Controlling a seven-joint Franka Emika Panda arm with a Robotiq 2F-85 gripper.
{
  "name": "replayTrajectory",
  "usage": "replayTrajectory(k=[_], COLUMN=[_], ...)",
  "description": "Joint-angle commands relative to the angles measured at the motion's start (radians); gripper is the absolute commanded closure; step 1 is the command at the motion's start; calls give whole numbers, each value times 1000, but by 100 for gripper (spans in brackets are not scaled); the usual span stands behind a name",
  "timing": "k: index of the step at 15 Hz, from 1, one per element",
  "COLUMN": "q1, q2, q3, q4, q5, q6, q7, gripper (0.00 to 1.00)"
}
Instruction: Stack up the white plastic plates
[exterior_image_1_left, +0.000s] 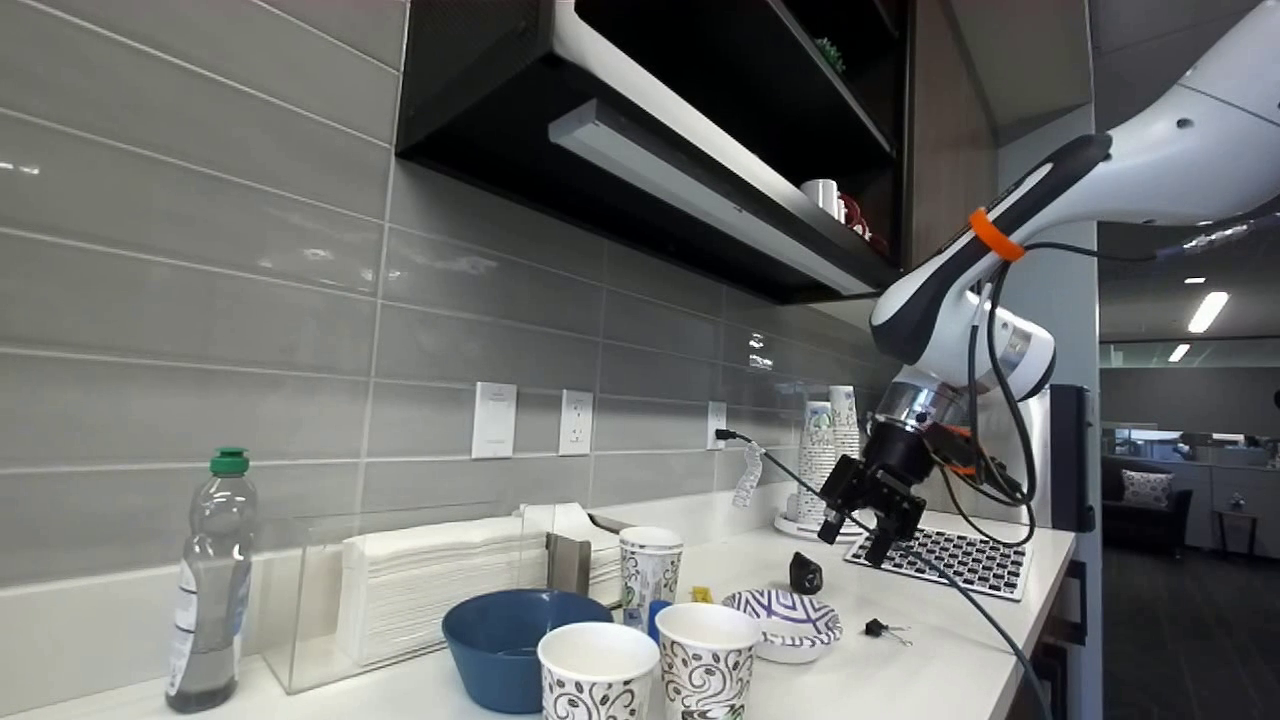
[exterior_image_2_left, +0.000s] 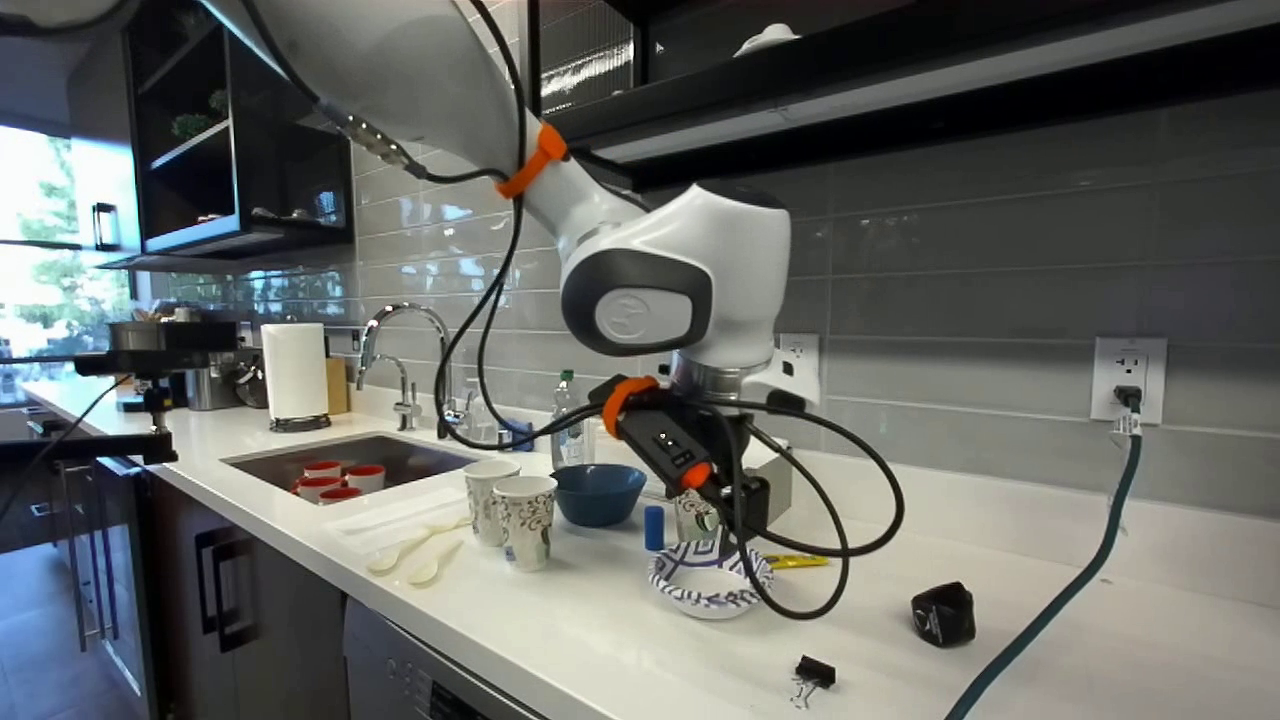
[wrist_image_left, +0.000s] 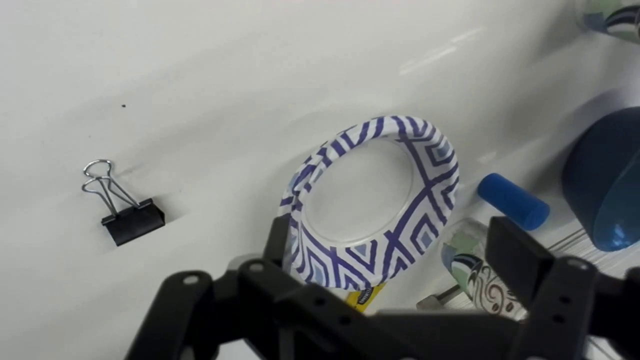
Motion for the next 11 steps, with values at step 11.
replayTrajectory(k=[11], q1=[79], q2=[-120], q3=[5], q4=[-100], q5=[-177], q6=[60], q7=[55], gripper=[0])
